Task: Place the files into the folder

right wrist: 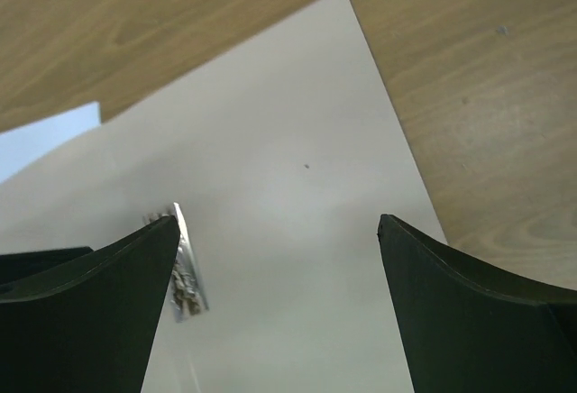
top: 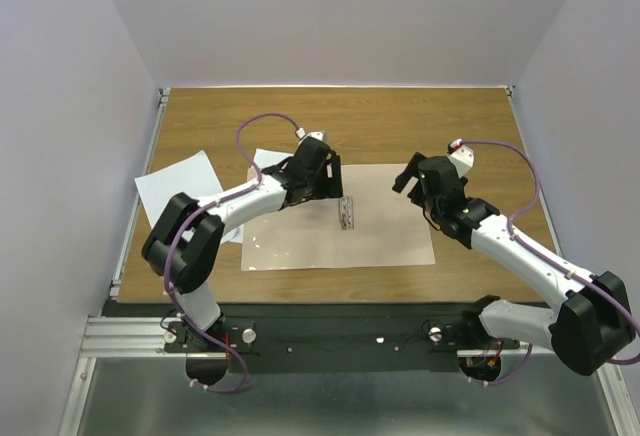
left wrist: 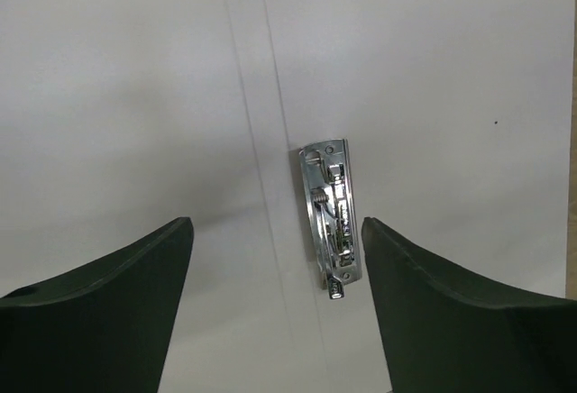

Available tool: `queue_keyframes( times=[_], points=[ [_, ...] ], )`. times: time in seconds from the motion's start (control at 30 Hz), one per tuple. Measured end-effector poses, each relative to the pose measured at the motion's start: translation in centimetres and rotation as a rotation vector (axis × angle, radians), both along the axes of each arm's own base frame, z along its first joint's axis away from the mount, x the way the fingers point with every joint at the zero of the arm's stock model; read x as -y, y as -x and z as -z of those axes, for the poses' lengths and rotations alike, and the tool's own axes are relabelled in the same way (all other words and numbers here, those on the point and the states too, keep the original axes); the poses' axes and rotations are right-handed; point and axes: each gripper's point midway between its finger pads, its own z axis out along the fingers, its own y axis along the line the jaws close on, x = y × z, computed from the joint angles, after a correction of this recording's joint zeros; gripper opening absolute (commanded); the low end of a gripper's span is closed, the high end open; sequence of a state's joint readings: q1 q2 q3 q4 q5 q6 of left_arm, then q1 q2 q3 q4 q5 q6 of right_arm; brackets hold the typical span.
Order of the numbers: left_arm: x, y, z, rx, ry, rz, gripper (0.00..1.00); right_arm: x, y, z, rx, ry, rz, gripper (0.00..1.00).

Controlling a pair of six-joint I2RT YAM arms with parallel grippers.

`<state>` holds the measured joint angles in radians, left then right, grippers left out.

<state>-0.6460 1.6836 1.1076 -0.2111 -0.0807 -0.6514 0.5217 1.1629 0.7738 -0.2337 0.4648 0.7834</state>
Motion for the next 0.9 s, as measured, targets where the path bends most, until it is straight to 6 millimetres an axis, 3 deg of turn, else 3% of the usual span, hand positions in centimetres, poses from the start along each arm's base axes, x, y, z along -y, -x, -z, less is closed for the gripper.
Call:
queue_keyframes(
  times=[0.1, 0.2, 0.67, 0.9],
  points=[
    [1.3, -0.3, 0.8, -0.022, -0.027, 0.025, 0.66, 0.8, 1.2, 1.9, -0.06, 0.038, 0.007, 1.0],
    [1.6, -0.1, 1.7, -0.049, -0.054, 0.036, 0.62, 1.8, 2.3, 2.9, -0.102, 0.076, 0.021, 1.0],
    [2.8, 1.0, 5.6, -0.134, -0.11, 0.054, 0.49, 3.1, 3.2, 3.1, -0.111, 0.112, 0.052, 1.0],
    [3.2, 0.6, 5.5, -0.132, -0.096, 0.042, 0.46, 3.2, 3.4, 3.8, -0.136, 0.127, 0.051, 1.0]
  ],
)
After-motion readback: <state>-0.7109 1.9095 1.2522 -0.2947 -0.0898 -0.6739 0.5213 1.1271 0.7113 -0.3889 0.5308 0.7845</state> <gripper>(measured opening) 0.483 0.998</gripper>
